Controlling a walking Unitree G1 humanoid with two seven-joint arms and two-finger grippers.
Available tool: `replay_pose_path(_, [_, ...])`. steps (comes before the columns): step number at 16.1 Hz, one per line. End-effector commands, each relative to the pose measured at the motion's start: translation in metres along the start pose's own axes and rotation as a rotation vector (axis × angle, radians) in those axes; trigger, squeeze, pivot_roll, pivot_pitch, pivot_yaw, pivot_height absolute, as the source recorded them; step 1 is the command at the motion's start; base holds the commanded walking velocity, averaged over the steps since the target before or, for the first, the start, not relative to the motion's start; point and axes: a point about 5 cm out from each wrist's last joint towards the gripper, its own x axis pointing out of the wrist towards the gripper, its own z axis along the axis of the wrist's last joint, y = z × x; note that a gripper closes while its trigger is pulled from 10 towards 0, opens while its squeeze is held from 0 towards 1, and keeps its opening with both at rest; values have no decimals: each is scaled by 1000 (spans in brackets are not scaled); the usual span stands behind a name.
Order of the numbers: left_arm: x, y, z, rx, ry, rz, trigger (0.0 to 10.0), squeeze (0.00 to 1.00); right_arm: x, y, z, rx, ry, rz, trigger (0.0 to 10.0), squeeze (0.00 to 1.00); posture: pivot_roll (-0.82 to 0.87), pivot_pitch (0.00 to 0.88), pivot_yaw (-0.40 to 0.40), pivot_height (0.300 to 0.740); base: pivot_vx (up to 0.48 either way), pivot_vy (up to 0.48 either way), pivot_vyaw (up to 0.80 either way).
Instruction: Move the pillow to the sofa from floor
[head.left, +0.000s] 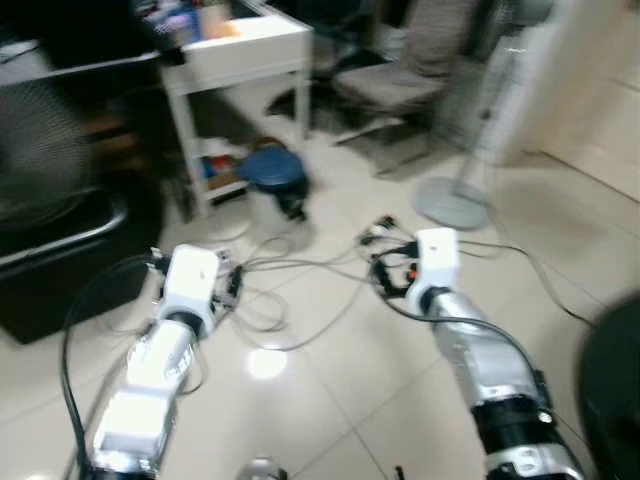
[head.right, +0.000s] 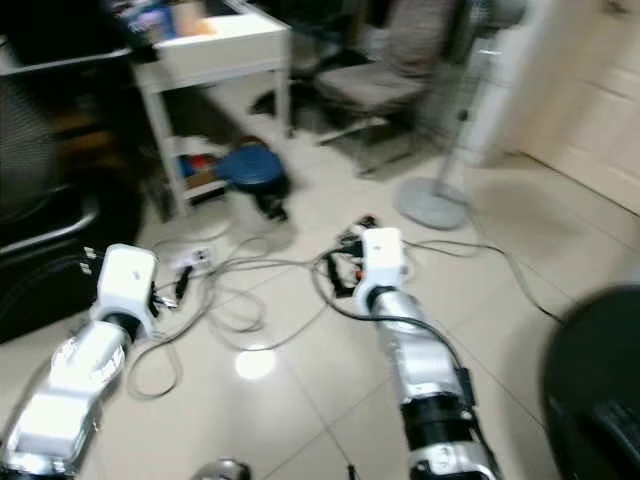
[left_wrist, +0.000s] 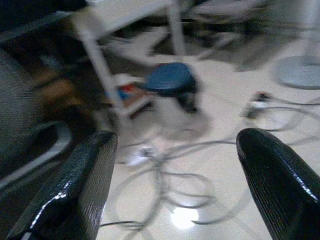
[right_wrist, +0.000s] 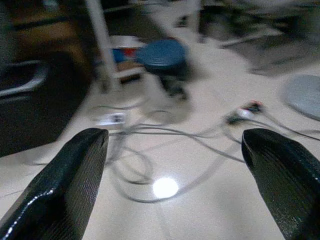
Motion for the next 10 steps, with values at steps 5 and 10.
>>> replay_pose_path(5, [13,-7,12,-18,-40,-43,10000,0,-5,-14,-2,40,-2,-68,10000,0,16,0,57,740,0,0,800])
replay_pose_path(10, [22,-10,6,-38,-16,-33,10000,0,-9,-17,-7,45,13,-117,10000,0,-30,0,98,740,0,0,800])
